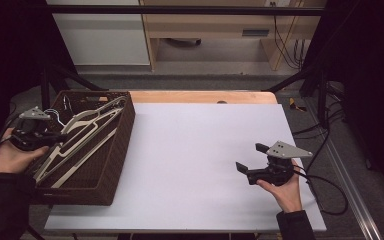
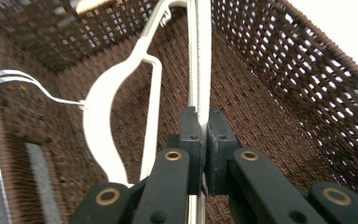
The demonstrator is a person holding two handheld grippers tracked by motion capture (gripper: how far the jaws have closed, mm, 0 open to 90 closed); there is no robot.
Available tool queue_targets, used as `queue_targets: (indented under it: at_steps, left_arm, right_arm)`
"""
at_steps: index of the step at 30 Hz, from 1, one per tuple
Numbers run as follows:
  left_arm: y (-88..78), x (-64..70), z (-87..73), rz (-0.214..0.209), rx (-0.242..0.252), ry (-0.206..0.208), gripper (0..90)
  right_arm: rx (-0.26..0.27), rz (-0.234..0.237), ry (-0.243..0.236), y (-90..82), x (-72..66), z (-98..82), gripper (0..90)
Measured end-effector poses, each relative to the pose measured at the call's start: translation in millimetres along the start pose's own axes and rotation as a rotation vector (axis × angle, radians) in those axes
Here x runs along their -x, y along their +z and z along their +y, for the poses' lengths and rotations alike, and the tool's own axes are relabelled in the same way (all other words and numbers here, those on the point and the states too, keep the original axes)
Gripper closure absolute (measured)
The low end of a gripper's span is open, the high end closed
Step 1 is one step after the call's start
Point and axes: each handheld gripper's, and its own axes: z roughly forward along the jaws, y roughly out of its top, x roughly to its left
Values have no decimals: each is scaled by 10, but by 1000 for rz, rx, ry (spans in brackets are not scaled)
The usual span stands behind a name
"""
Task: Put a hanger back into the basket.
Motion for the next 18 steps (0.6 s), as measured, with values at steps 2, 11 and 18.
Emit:
queue_targets:
  at_steps: [2, 11, 18]
  left_arm:
    - [79, -2, -29, -12, -9, -25, 871]
    - [300, -120, -226, -27, -79, -134, 852]
    - [296, -218, -319, 115, -116, -197, 727]
  right_arm:
    - [1, 1, 1, -5, 1, 1, 60]
    - [-5, 4, 4, 6, -2, 0, 61]
    - [-12, 8, 2, 27, -11, -6, 60]
